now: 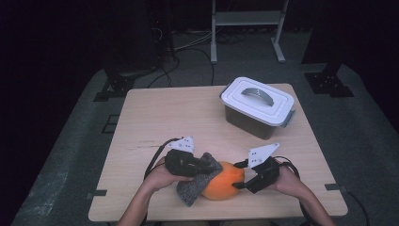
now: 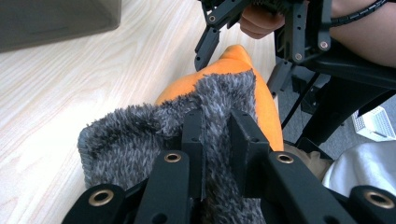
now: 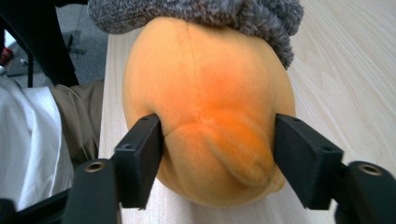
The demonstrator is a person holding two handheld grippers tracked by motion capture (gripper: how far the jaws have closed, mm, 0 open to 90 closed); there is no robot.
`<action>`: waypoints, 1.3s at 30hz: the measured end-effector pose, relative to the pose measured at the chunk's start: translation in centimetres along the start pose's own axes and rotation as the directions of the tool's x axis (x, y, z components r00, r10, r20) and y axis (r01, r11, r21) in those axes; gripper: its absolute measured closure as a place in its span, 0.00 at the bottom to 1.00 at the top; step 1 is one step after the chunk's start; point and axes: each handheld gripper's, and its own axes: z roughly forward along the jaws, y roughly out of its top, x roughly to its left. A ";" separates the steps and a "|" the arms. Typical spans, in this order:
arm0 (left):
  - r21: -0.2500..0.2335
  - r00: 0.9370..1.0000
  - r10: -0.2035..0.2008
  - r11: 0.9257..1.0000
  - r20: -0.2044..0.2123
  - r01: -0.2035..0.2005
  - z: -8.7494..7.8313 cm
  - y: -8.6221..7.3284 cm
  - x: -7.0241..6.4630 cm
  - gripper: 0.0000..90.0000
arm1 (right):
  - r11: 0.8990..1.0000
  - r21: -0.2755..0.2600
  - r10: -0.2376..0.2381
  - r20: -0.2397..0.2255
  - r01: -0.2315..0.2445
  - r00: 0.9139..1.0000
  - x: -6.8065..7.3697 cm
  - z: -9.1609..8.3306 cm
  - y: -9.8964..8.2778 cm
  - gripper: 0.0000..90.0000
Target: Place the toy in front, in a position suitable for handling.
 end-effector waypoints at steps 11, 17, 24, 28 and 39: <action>0.005 1.000 0.012 1.000 0.009 -0.012 0.5 0.4 -0.3 0.85 | 1.000 0.015 -0.001 -0.004 0.001 1.000 0.6 -0.3 0.8 0.30; 0.005 1.000 0.010 1.000 0.018 -0.010 0.8 0.6 -0.5 0.85 | 1.000 0.001 0.021 -0.014 -0.021 1.000 0.5 -0.1 0.9 0.31; 0.015 0.999 0.039 0.999 0.010 -0.039 1.1 1.5 -0.9 0.85 | 1.000 -0.007 0.021 0.005 -0.021 1.000 0.8 0.4 0.7 0.46; 0.042 0.996 0.089 0.995 0.009 -0.089 1.9 2.7 -1.6 0.85 | 1.000 -0.008 -0.026 0.002 0.026 1.000 1.5 1.0 1.2 0.48; 0.025 0.999 0.043 0.999 -0.003 -0.043 1.2 1.5 -0.7 0.85 | 0.999 -0.008 -0.031 -0.014 0.031 0.999 0.7 0.0 -0.1 0.51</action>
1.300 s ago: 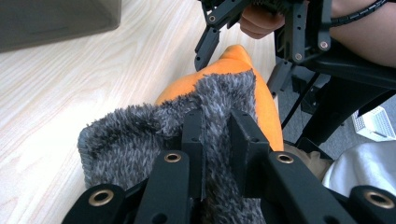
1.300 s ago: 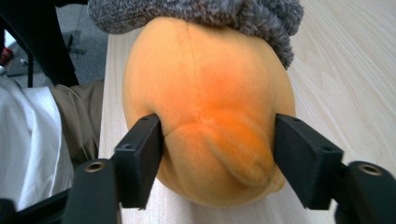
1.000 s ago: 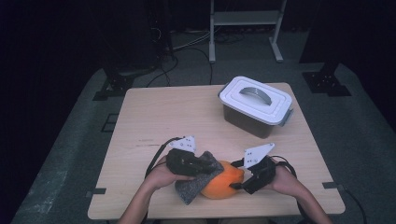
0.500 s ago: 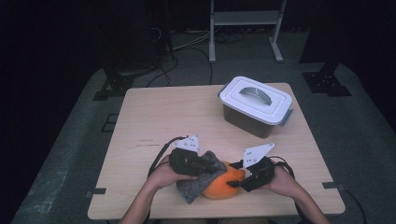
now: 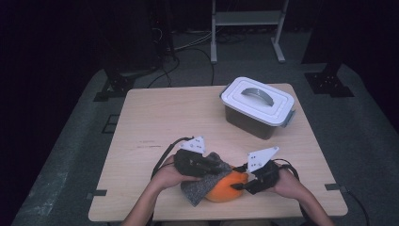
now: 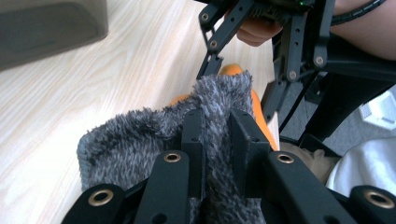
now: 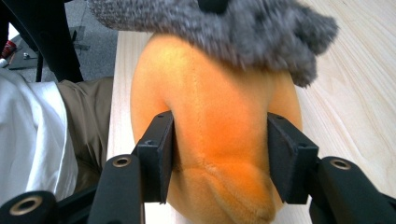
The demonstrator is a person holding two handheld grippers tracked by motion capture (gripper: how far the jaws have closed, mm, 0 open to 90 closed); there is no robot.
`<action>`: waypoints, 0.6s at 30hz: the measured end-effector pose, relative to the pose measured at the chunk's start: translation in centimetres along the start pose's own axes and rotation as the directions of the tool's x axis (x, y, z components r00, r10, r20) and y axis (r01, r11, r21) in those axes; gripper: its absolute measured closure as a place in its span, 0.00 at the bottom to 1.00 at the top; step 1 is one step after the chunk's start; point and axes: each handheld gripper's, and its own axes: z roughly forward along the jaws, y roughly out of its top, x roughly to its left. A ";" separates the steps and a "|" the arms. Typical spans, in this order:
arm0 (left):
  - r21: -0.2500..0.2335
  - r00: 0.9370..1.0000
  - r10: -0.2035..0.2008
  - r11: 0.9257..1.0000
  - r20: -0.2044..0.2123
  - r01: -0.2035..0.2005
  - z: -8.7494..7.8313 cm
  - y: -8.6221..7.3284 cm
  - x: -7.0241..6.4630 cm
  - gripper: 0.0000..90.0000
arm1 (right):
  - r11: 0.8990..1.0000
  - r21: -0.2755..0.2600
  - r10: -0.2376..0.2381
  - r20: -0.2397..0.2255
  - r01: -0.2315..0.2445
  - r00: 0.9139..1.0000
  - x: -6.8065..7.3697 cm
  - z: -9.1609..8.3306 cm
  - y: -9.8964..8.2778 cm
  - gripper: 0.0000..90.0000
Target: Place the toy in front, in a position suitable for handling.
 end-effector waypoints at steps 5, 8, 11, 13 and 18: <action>-0.008 1.000 -0.021 1.000 -0.019 0.021 -1.1 -0.9 0.3 0.85 | 0.999 -0.010 0.037 -0.006 -0.037 0.999 -0.9 -0.7 -0.8 0.51; -0.015 0.999 -0.027 1.000 -0.024 0.027 -1.5 -1.2 0.3 0.85 | 0.999 -0.014 0.051 -0.006 -0.051 0.999 -1.4 -1.0 -1.3 0.51; -0.020 1.000 -0.021 1.000 -0.016 0.021 -1.5 -1.2 0.2 0.85 | 0.998 -0.014 0.061 -0.003 -0.061 0.998 -1.6 -1.3 -1.5 0.51; -0.026 1.000 -0.016 1.000 -0.010 0.016 -1.4 -1.0 0.1 0.85 | 0.998 -0.014 0.061 -0.001 -0.061 0.998 -1.7 -1.3 -1.7 0.51; -0.027 1.000 -0.002 1.000 0.000 0.002 -0.9 -0.2 -0.2 0.85 | 0.997 -0.013 0.073 0.004 -0.073 0.997 -2.1 -1.6 -2.0 0.51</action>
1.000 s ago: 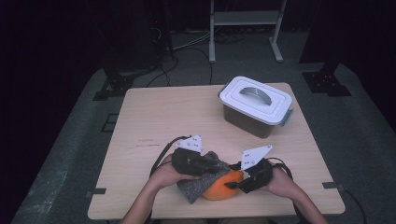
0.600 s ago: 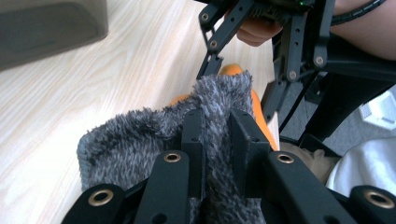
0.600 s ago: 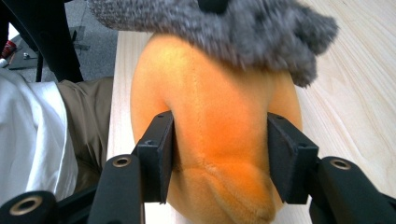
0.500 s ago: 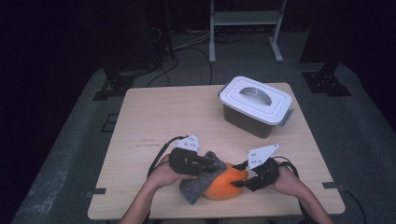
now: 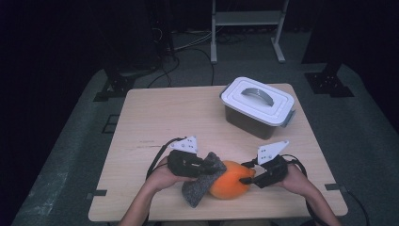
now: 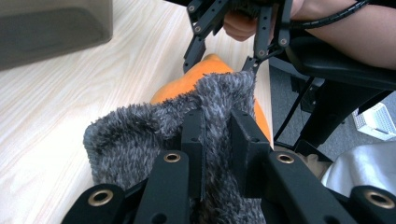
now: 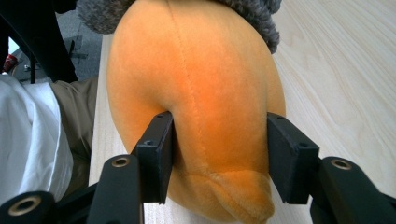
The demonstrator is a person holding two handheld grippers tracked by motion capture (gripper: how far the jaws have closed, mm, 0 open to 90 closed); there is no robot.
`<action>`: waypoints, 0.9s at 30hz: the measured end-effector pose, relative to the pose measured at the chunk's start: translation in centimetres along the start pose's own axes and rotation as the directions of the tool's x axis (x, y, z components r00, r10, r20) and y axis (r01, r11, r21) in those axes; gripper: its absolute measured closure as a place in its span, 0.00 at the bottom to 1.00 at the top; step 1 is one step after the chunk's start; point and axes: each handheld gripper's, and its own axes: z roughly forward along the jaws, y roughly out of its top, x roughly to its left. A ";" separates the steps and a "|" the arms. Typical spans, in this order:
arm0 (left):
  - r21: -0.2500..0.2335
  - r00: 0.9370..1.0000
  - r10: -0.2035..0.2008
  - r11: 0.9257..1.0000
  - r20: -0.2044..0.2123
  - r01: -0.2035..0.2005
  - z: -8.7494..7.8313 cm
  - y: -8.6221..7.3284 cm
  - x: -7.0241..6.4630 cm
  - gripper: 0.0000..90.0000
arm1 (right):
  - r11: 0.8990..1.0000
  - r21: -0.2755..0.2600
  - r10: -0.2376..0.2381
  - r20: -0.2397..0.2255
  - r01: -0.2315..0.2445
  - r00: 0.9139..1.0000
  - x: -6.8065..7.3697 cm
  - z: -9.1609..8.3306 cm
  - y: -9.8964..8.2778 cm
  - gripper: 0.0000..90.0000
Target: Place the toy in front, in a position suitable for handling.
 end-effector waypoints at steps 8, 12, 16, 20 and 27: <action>0.025 1.000 0.004 1.000 -0.027 -0.003 1.1 0.5 0.1 0.85 | 0.999 0.034 0.000 0.018 -0.001 1.000 0.5 0.0 1.0 0.35; 0.026 1.000 0.006 1.000 -0.028 -0.005 1.3 0.7 0.1 0.85 | 0.998 0.051 -0.031 0.040 0.029 0.999 1.3 0.1 2.0 0.31; 0.023 1.000 0.008 1.000 -0.025 -0.007 1.4 0.9 0.0 0.85 | 0.998 0.050 -0.050 0.054 0.048 0.997 2.0 0.2 2.8 0.30; 0.015 1.000 0.011 1.000 -0.008 -0.011 1.7 1.1 -0.1 0.85 | 0.998 0.034 -0.054 0.051 0.052 0.997 2.5 0.5 3.5 0.30; 0.025 1.000 -0.003 1.000 -0.002 0.003 2.2 0.9 0.1 0.85 | 1.000 0.029 0.010 0.036 -0.011 0.999 2.3 2.4 3.3 0.42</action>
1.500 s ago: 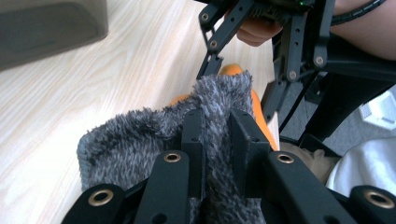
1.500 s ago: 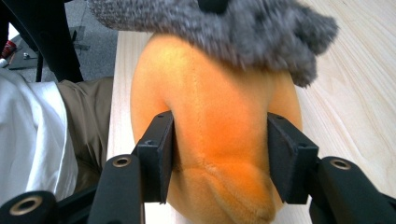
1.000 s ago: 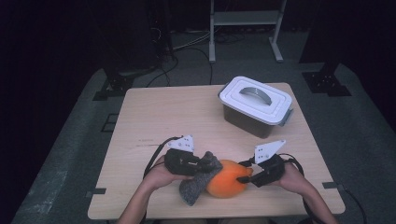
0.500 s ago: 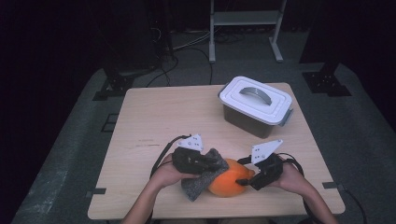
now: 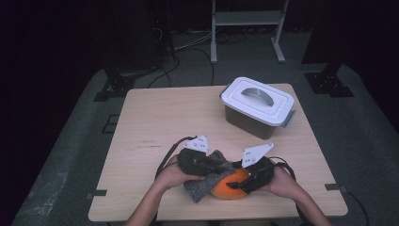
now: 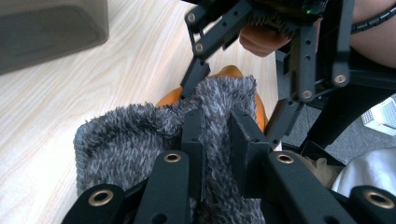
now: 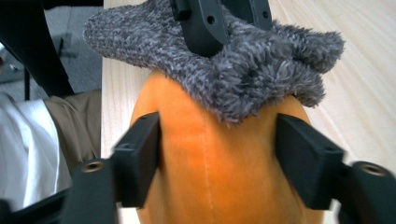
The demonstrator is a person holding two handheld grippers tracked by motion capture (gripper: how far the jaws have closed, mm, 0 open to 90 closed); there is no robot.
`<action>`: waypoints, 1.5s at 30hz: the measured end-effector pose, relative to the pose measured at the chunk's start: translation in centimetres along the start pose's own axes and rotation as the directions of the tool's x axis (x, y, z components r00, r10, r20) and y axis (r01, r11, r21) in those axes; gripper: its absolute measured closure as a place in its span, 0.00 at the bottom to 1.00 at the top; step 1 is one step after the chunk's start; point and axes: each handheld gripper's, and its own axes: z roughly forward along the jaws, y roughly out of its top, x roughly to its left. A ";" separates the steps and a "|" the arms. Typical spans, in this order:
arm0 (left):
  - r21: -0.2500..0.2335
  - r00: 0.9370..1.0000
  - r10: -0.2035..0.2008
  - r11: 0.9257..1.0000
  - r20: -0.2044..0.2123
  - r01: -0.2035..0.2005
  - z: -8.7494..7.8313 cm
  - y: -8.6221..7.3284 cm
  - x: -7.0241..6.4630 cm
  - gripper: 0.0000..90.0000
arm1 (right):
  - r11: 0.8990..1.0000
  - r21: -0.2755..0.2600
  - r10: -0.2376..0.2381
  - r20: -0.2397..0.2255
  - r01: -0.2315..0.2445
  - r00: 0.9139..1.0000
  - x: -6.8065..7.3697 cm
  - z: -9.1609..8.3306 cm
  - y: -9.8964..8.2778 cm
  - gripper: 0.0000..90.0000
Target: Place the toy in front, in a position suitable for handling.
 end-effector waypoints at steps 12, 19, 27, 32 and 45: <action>-0.026 1.000 0.003 1.000 -0.011 -0.003 -1.3 0.5 0.3 0.85 | 0.997 -0.060 -0.039 -0.013 0.038 0.999 -0.2 -0.1 1.1 0.68; -0.046 0.999 -0.001 0.999 -0.050 -0.001 -3.6 0.8 0.8 0.85 | 0.993 -0.102 -0.070 -0.031 0.066 0.997 -0.7 1.2 3.2 0.69; -0.027 0.997 -0.027 0.999 -0.075 0.025 -3.4 -0.9 1.5 0.86 | 0.991 -0.097 -0.092 -0.043 0.087 0.995 -1.3 2.0 2.1 0.67; -0.034 0.996 -0.034 0.999 -0.083 0.031 -3.4 -0.9 1.7 0.86 | 0.992 -0.104 -0.076 -0.052 0.070 0.996 -2.1 0.5 0.5 0.67; -0.044 0.999 0.018 0.999 -0.039 -0.020 -1.8 0.3 0.7 0.86 | 0.989 -0.148 0.010 -0.058 -0.019 0.998 -3.5 -1.9 -3.4 0.62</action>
